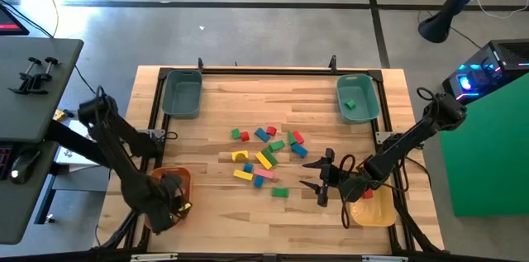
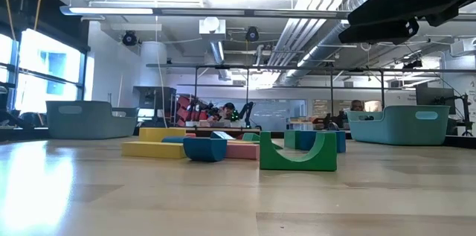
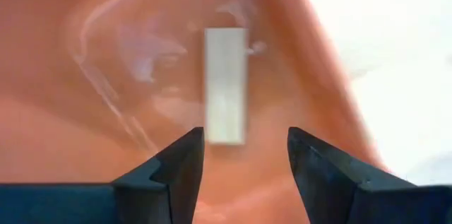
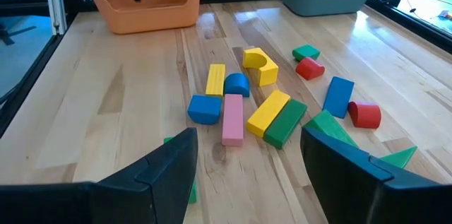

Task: Sort blocks by size
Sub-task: Put the blue triangular block into the blue bin

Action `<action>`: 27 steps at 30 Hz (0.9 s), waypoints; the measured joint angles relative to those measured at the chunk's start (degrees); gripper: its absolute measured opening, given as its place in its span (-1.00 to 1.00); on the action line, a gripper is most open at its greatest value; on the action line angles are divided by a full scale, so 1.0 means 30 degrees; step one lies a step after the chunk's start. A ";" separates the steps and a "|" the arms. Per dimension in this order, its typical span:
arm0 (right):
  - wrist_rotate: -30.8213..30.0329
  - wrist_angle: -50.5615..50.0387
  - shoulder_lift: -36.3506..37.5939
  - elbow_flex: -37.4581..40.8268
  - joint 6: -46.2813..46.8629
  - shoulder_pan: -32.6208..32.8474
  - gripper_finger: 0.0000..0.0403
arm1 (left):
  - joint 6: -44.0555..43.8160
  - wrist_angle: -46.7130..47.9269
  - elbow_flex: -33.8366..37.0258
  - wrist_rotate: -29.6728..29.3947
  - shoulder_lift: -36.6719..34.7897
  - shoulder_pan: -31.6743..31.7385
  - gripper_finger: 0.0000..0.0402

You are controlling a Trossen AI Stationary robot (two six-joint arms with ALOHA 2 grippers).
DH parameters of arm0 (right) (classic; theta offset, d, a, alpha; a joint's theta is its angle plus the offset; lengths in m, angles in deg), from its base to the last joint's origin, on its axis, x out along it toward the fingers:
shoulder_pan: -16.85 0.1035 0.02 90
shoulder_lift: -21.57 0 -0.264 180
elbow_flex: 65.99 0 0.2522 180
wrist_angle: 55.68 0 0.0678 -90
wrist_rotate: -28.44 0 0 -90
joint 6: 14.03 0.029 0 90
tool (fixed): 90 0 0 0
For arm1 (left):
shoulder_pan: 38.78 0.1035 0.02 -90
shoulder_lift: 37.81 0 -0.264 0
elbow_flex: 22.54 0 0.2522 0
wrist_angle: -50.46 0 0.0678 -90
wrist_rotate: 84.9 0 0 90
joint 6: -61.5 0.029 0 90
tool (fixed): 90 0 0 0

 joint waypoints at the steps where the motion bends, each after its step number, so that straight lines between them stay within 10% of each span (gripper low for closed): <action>1: 0.0000 -0.0003 0.0000 0.0000 0.0000 0.0000 0.23 | 0.0054 -0.0008 -0.0150 -0.0655 -0.0478 0.0047 -0.05; 8: 0.0000 0.0000 0.0000 0.0000 -0.0148 0.0000 0.23 | 0.5062 -0.1958 -0.0461 -0.7566 -0.3830 0.1652 -0.04; 15: 0.0000 0.0002 0.0000 0.0000 -0.0350 0.0000 0.23 | 1.8076 -0.6840 -0.0473 -1.1222 -0.4012 0.6227 -0.04; 27: 0.0152 -0.0005 0.0000 0.0000 -0.0209 0.0000 0.23 | 3.5527 -1.5365 -0.0483 -0.4119 0.0799 1.6164 -0.04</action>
